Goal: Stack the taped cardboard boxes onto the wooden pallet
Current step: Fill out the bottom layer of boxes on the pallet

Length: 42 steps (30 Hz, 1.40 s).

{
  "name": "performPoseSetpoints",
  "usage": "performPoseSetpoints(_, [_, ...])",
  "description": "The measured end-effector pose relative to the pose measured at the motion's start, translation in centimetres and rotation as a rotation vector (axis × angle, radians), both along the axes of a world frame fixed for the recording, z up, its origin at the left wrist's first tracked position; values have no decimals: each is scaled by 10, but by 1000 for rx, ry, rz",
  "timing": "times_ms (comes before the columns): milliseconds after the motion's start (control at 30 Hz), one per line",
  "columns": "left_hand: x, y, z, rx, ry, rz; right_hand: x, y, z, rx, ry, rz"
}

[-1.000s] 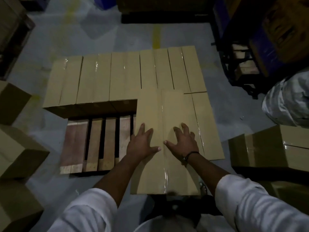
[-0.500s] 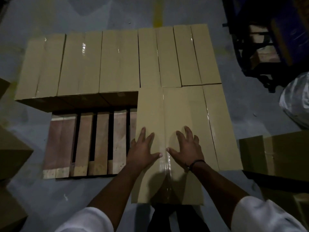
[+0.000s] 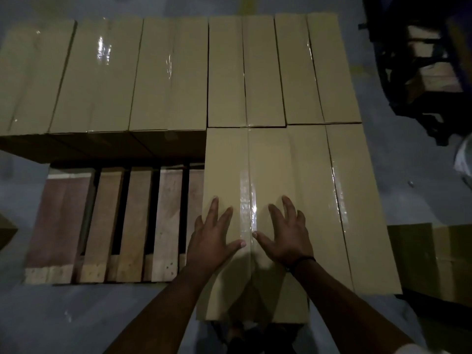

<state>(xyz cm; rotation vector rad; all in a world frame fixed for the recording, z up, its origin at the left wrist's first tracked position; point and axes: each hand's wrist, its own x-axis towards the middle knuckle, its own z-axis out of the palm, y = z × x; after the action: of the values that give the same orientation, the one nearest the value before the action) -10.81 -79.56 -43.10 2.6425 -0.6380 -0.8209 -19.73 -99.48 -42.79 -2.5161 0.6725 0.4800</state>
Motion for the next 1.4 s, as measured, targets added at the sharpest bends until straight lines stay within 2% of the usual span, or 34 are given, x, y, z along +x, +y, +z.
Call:
performPoseSetpoints(467, [13, -11, -20, -34, -26, 30, 24, -11, -17, -56, 42, 30])
performPoseSetpoints(800, [5, -20, -33, -31, -8, 43, 33, -13, -14, -91, 186, 78])
performPoseSetpoints(900, [-2, -21, -35, -16, 7, 26, 27, -11, -15, -133, 215, 99])
performPoseSetpoints(1067, [-3, -19, -42, -18, -32, -3, 8, -4, -22, -253, 157, 58])
performPoseSetpoints(1200, [-1, -15, -44, -20, -22, 3, -1, -9, -28, -164, 173, 22])
performPoseSetpoints(1400, [0, -16, -44, 0, 14, 14, -8, -15, -27, -136, 163, 104])
